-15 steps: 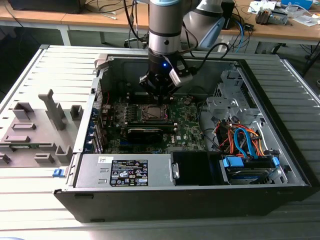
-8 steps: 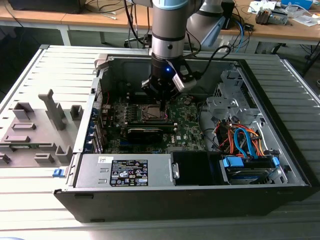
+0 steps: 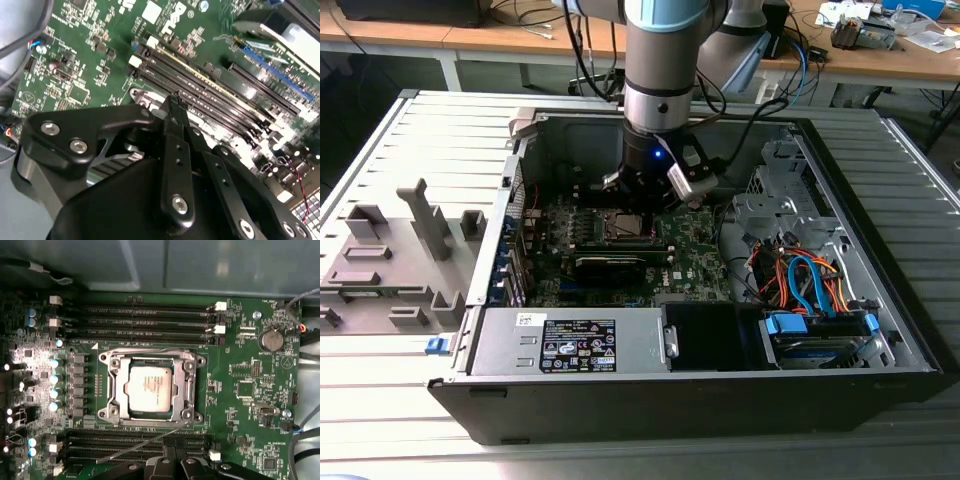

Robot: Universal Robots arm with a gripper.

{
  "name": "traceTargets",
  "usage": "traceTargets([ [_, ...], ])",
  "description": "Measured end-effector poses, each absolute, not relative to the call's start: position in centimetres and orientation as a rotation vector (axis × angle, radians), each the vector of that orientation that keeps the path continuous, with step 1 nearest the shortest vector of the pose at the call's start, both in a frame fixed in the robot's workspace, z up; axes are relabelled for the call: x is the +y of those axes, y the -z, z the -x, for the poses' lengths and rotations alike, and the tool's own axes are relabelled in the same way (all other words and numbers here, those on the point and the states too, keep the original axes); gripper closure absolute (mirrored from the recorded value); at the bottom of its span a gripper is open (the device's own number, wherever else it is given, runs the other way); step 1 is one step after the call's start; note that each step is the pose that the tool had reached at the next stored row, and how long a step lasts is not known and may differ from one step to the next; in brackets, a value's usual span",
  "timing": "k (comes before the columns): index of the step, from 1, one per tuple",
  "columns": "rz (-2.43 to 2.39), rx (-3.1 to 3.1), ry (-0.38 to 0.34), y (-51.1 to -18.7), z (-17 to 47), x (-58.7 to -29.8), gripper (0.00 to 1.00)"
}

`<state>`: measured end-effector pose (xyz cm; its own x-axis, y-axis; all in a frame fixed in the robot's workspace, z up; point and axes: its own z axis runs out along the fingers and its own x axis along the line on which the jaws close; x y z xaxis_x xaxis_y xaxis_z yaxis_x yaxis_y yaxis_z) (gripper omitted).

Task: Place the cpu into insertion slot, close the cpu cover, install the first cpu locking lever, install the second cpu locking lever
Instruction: 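Install the second cpu locking lever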

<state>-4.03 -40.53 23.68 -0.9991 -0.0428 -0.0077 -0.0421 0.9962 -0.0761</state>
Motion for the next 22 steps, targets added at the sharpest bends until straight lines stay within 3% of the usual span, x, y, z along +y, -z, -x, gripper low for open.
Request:
traceTargets([
  [15, 0.067, 3.130, 0.111, -23.68, 4.03, -40.55, 0.89],
  [19, 0.066, 3.130, 0.001, -23.67, 4.03, -40.66, 0.89],
  [22, 0.065, 3.126, -0.126, -23.68, 4.03, -41.07, 0.89],
])
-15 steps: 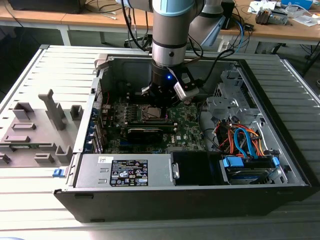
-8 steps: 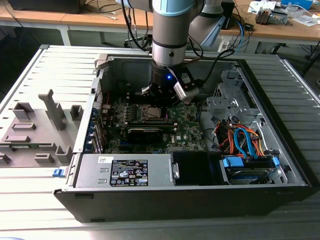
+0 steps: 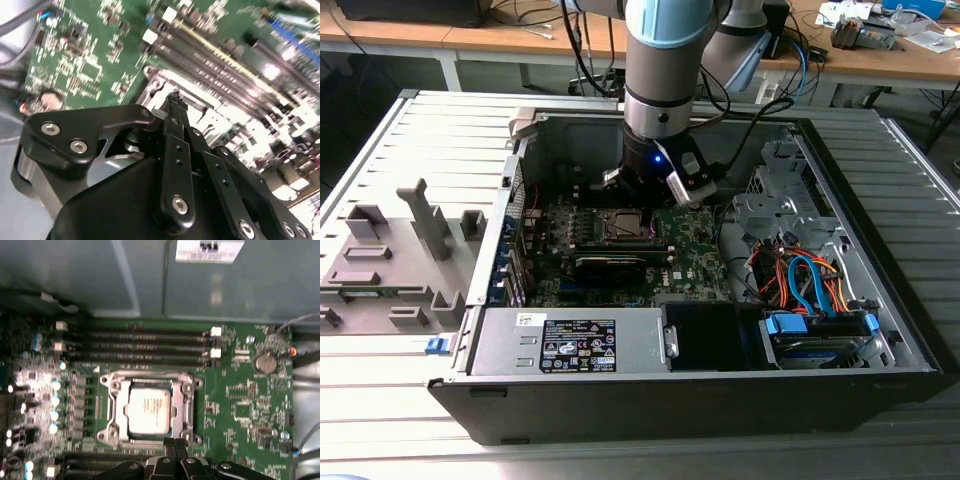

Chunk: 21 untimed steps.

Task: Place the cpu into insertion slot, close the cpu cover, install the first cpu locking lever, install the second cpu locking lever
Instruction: 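Install the second cpu locking lever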

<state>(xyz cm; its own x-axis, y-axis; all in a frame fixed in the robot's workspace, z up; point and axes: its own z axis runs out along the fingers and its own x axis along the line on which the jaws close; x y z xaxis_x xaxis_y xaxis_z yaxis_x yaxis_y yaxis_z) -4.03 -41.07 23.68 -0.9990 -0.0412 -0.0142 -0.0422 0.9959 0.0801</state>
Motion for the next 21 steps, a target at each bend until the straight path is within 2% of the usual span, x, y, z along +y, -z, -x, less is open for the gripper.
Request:
traceTargets([
  [5, 0.064, 3.116, -0.258, -23.6, 4.0, -42.5, 0.89],
  [11, 0.064, 3.104, -0.360, -23.3, 4.0, -45.2, 0.89],
  [21, 0.064, 3.103, -0.362, -23.2, 6.0, -46.0, 0.89],
])
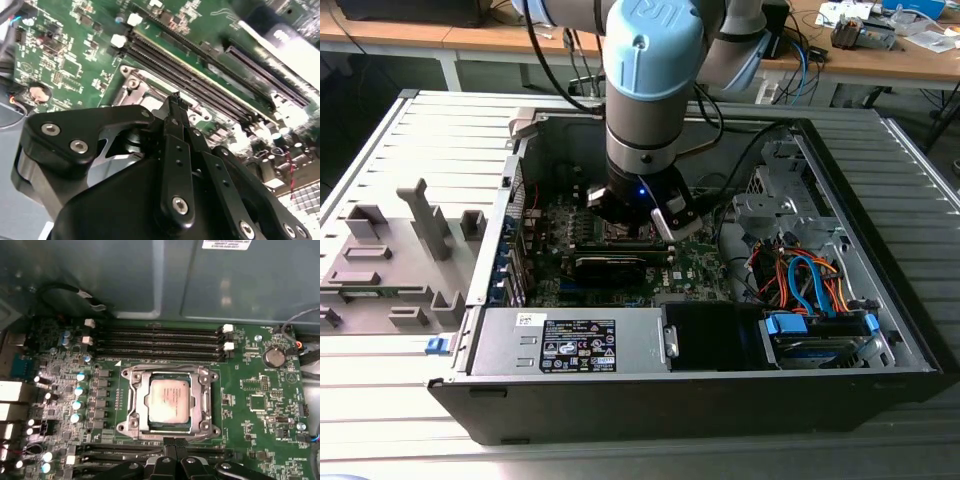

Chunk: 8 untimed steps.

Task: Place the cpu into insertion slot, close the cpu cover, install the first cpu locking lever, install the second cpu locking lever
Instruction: 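Install the second cpu locking lever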

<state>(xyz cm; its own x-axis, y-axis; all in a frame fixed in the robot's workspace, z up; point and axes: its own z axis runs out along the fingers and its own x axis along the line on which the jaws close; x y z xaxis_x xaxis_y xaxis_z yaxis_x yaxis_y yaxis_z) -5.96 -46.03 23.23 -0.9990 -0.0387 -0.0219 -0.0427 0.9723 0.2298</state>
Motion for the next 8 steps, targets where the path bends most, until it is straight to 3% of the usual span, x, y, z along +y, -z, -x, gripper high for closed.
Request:
traceTargets([
  [8, 0.064, 3.098, -0.380, -23.0, 8.5, -46.3, 0.89],
])
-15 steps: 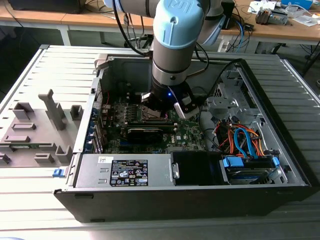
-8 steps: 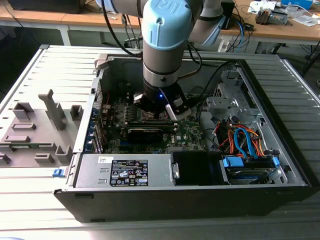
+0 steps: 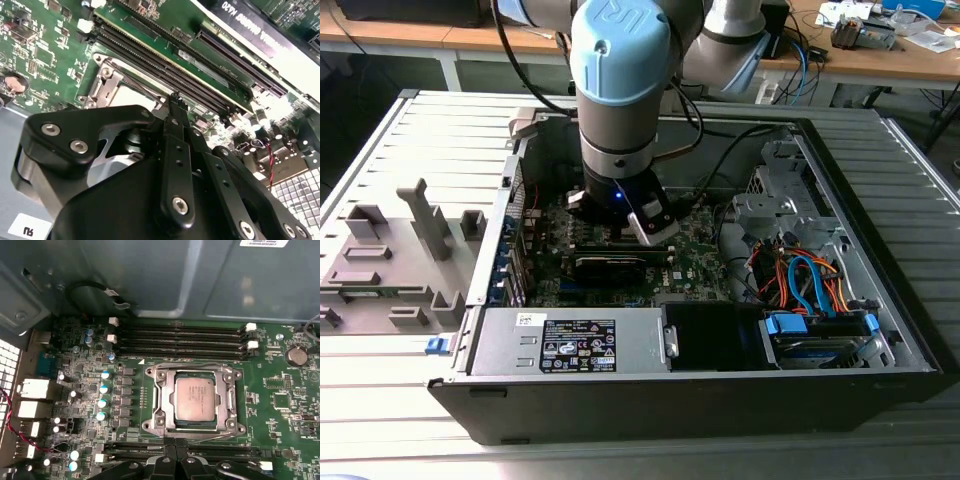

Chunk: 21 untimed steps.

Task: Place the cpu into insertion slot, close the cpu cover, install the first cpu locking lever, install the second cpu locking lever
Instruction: 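Install the second cpu locking lever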

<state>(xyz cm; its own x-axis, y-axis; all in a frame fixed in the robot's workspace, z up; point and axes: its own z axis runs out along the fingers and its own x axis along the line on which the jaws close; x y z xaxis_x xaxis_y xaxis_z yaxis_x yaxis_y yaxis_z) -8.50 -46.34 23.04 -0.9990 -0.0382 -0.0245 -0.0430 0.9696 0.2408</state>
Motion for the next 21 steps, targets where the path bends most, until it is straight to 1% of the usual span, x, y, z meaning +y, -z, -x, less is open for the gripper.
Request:
traceTargets([
  [21, 0.063, 3.121, -0.377, -21.2, 9.5, -46.3, 0.89],
])
